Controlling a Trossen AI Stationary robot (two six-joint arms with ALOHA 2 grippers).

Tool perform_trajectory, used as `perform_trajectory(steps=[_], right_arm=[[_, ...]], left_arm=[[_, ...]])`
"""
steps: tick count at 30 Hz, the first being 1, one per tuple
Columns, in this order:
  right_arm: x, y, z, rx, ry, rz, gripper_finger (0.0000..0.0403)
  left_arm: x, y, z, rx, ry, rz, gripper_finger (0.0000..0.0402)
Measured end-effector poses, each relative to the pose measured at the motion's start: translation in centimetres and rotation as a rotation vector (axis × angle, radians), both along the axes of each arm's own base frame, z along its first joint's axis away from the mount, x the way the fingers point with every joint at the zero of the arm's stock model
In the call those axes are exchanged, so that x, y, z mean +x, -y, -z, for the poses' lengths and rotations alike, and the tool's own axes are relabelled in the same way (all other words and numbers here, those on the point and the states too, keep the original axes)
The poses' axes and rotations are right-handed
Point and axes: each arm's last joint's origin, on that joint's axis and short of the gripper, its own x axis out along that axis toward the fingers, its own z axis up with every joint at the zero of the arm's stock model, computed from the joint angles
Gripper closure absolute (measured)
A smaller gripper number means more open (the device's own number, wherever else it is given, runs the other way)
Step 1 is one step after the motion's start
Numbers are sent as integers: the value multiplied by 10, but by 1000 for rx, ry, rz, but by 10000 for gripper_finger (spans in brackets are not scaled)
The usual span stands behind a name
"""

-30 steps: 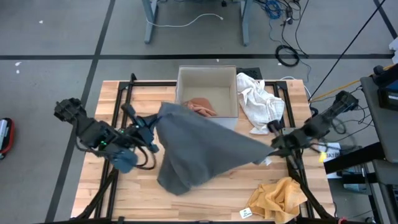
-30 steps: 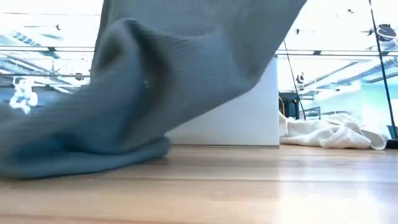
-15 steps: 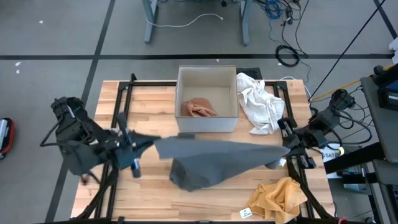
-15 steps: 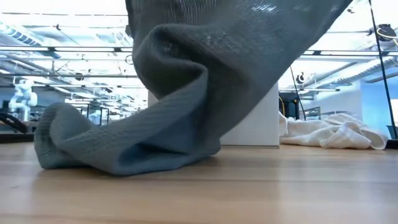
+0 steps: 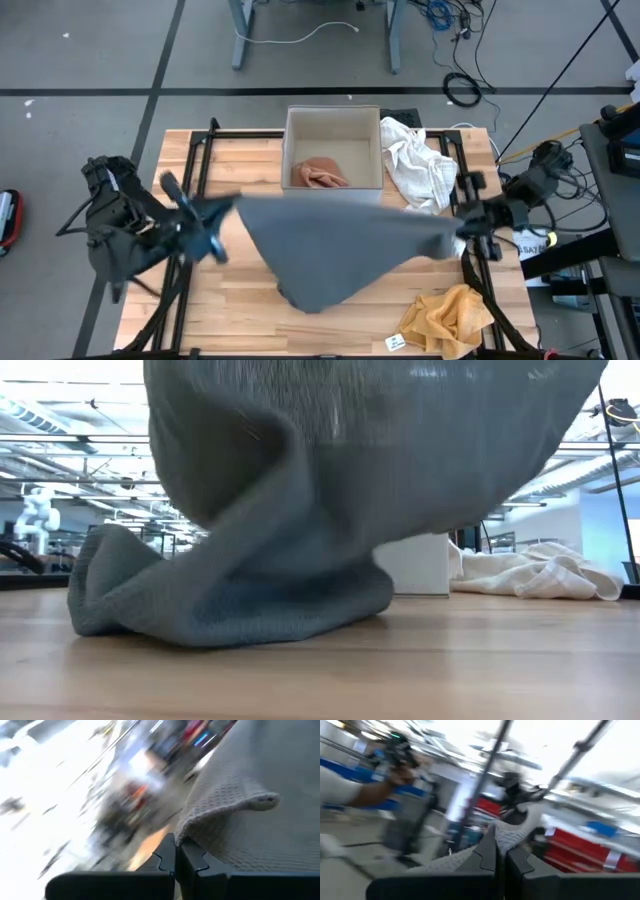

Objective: Fold towel
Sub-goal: Fold the gray towel

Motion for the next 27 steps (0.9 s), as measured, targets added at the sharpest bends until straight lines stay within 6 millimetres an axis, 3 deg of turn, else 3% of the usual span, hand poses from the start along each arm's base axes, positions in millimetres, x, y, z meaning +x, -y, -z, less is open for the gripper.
perform_trajectory(steps=[6,13,20,23,27], right_arm=[[-3,4,-31,-72,70,81,403],[6,-9,-48,-117,-28,-74,403],[33,-34,-28,-71,-336,-213,403],[46,-46,-13,-41,-496,-237,403],[69,-65,7,-1,-666,-248,403]], left_arm=[[12,-16,-3,-9,16,-111,401],[11,-3,-3,-96,17,214,401],[-6,30,4,-316,-49,757,401],[-13,35,15,-480,-123,797,401],[-17,40,46,-651,-258,677,401]])
